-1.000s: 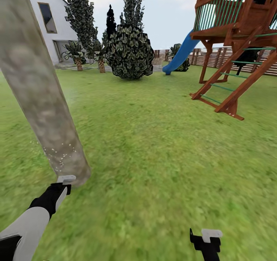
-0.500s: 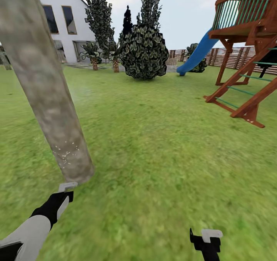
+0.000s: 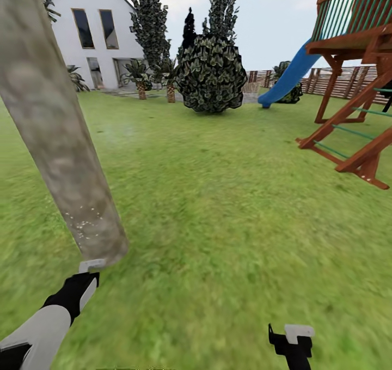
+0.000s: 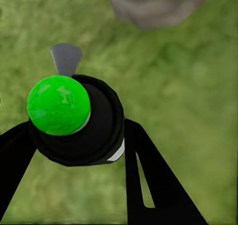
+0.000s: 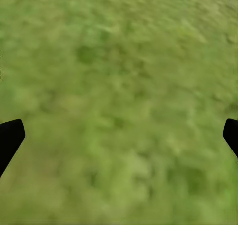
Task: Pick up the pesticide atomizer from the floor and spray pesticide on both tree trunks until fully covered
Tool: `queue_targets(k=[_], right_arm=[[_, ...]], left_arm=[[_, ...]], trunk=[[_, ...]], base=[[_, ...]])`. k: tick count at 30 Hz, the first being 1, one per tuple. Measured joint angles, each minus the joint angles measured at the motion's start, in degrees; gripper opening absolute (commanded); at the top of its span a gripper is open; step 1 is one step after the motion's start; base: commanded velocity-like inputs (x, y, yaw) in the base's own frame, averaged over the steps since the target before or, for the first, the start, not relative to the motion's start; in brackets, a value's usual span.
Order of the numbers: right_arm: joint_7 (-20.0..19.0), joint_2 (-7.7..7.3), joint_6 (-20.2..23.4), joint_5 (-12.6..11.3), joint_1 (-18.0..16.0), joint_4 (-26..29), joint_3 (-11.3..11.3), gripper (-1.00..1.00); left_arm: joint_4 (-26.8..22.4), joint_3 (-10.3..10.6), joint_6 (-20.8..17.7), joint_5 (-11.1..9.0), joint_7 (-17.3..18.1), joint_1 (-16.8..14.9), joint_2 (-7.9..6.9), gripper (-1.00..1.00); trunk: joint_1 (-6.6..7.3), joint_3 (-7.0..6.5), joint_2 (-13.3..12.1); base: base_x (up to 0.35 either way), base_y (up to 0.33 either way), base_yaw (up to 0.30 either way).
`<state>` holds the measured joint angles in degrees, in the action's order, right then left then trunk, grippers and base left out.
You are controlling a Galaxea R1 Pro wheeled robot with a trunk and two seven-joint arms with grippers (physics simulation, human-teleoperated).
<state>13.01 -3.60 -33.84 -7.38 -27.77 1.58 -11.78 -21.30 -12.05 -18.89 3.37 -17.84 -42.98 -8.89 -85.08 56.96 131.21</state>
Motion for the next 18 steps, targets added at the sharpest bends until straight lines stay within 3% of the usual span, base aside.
queue_targets(k=[9,18], right_arm=[[0.0,0.0,0.0,0.0,0.0,-0.03,0.0,1.0],[0.0,0.0,0.0,0.0,0.0,-0.01,-0.01,1.0]], left_arm=[[-0.43,0.08,0.02,-0.02,0.0,0.0,0.28,-1.0],[-0.49,0.08,0.15,-0.05,0.0,0.0,0.33,-1.0]], trunk=[[0.0,0.0,0.0],[0.0,0.0,0.0]], base=[[0.046,-0.09,0.268],[0.144,-0.239,0.016]])
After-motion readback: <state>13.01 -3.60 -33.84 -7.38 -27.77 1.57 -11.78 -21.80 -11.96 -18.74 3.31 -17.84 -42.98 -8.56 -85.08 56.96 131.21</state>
